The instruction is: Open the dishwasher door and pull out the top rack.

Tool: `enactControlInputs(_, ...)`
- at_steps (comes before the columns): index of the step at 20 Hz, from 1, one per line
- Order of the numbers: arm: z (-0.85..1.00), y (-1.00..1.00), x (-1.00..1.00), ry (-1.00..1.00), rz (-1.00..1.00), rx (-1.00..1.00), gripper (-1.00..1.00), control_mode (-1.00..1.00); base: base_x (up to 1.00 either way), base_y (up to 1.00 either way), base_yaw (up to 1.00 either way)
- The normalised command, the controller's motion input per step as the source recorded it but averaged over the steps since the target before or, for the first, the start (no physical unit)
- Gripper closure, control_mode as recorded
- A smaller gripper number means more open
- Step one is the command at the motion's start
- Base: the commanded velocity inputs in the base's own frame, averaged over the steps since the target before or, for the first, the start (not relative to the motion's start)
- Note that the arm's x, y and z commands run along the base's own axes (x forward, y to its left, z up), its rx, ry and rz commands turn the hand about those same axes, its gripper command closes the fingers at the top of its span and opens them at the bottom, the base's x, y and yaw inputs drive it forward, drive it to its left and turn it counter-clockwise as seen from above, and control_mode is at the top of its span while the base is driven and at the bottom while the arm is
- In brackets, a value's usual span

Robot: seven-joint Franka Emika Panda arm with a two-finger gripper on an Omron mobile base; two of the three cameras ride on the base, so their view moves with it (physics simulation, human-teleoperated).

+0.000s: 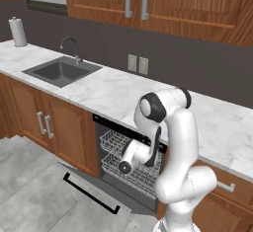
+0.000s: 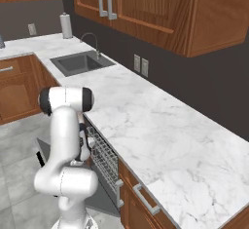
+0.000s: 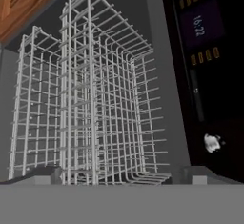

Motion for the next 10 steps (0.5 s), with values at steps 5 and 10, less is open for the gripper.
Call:
enactControlInputs(5, -0.26, 0.00, 0.30, 0.00, 0.00, -0.01, -1.00, -1.00, 0.00, 0.00, 0.00)
enactControlInputs(10, -0.39, 0.00, 0.29, 0.00, 0.00, -0.01, -1.00, -1.00, 0.00, 0.00, 0.00)
